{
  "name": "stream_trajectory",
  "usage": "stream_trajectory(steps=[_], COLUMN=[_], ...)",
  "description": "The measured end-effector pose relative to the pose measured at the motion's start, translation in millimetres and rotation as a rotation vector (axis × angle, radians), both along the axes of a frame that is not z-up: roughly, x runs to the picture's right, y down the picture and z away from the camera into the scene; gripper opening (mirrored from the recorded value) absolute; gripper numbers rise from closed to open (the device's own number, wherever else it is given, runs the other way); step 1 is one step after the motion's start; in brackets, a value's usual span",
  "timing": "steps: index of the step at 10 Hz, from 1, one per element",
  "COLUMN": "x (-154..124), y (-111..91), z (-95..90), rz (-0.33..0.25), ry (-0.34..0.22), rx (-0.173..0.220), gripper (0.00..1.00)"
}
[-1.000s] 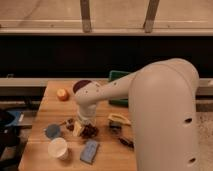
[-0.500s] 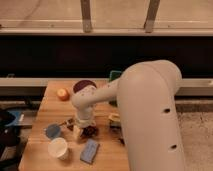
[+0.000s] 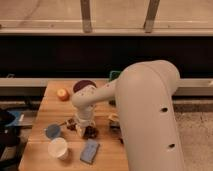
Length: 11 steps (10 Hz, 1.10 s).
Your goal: Place grapes in purple bowl
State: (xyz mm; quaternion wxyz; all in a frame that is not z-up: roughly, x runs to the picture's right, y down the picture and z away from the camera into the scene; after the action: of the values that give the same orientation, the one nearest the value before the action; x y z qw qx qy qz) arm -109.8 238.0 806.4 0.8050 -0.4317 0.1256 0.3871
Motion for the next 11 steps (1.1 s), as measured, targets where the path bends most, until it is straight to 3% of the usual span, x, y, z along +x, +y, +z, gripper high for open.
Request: stream_trajectory(steps=[2, 4, 11], x=[-0.8, 8.8, 33.6], y=[-0.2, -13.0, -119.9], z=[-1.0, -9.3, -89.1], rz=[-0.001, 0.023, 0.113], ry=[-0.002, 0.007, 0.006], rx=[0.001, 0.040, 0.272], gripper=[0.00, 0.00, 0.00])
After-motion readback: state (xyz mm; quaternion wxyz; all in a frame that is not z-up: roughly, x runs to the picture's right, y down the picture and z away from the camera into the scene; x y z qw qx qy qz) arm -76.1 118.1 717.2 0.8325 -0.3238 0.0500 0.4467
